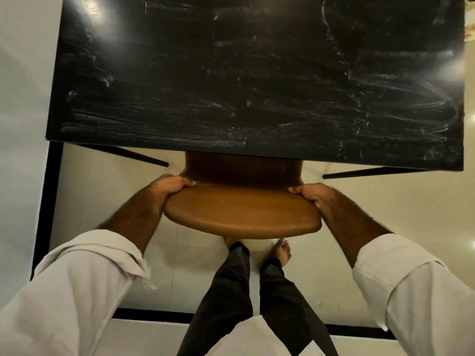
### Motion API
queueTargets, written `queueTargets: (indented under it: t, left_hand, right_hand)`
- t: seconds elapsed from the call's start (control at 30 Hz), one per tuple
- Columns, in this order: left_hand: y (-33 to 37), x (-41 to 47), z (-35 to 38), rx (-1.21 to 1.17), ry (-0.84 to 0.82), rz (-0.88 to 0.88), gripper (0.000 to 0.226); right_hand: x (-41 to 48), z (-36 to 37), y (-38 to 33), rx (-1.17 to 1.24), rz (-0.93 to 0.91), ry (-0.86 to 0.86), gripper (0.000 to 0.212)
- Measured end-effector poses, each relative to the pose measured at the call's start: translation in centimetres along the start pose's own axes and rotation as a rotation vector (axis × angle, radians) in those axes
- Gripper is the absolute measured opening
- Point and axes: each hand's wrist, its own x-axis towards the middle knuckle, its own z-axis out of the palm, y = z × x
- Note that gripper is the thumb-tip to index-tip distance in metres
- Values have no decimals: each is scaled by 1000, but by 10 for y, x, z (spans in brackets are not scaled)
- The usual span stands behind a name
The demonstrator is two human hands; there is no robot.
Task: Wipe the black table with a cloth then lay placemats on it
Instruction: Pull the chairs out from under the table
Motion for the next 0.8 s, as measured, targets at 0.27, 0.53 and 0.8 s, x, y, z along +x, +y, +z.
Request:
queueTargets:
  t: [0.27, 0.53, 0.8]
  left_hand:
    - [1, 2, -3, 10, 1, -29, 61]
    - [6, -7, 0, 77, 64, 8, 64]
    - [44, -86, 28, 593, 132, 359, 66]
  right_hand:
    - [3, 1, -2, -6, -14, 7, 68]
    - [2, 3, 2, 31, -49, 23, 57]
    - [-62, -14, 28, -281, -451, 212, 71]
